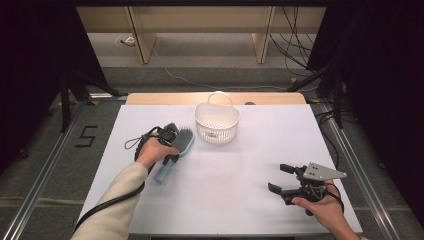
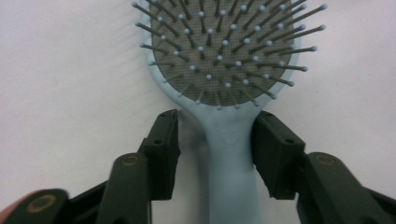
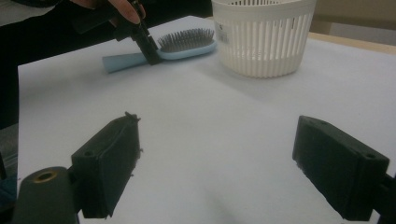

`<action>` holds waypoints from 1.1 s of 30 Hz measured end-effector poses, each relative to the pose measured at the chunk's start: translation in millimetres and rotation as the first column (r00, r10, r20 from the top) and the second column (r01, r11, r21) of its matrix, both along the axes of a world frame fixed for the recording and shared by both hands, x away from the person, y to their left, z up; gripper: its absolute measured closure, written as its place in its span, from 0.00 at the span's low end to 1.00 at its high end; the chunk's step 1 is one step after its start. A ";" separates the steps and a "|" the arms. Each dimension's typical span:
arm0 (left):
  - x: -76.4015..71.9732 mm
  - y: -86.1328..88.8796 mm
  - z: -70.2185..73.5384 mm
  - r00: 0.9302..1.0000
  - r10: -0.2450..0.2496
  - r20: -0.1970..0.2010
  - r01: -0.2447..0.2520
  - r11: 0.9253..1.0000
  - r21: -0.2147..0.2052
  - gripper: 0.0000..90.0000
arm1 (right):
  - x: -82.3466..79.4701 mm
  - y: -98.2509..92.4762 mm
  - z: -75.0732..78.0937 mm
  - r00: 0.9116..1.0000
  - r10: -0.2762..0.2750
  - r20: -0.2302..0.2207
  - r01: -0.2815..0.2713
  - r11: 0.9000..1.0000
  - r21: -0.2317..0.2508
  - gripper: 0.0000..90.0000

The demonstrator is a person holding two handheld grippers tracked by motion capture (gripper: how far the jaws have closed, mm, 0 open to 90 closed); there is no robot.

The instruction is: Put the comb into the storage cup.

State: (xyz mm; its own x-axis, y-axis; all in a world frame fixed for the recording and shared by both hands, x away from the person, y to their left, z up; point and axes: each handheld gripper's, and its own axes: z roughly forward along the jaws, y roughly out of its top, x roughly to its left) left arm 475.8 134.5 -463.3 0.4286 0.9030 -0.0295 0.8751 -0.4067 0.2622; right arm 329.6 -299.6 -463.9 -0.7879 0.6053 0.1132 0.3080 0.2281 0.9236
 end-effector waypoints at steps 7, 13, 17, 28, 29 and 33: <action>1.4 -4.7 1.6 0.999 0.031 -0.034 -0.030 0.999 0.017 0.70 | 0.1 -0.1 -0.4 1.000 -0.001 -0.003 0.001 1.000 -0.002 0.18; 0.5 -5.4 1.9 0.998 0.050 -0.044 -0.049 0.999 0.018 0.74 | 0.0 -0.3 -0.4 1.000 -0.001 -0.005 0.001 1.000 -0.002 0.18; -0.8 -5.0 1.9 0.997 0.061 -0.039 -0.060 0.998 0.015 0.76 | 0.0 0.1 -0.5 1.000 0.001 -0.004 -0.001 1.000 -0.003 0.18; -4.3 -3.7 1.2 0.997 0.070 -0.017 -0.070 0.998 -0.001 0.77 | 0.0 0.1 -0.5 1.000 0.000 -0.004 0.000 1.000 -0.004 0.18; -4.5 -3.5 1.1 0.997 0.071 -0.016 -0.071 0.998 -0.003 0.77 | 0.0 0.0 -0.5 1.000 0.000 -0.004 0.000 1.000 -0.004 0.18; -5.3 -2.6 1.0 0.998 0.061 -0.009 -0.061 0.998 -0.008 0.77 | -0.1 0.1 -0.6 1.000 0.000 -0.005 0.000 1.000 -0.005 0.18</action>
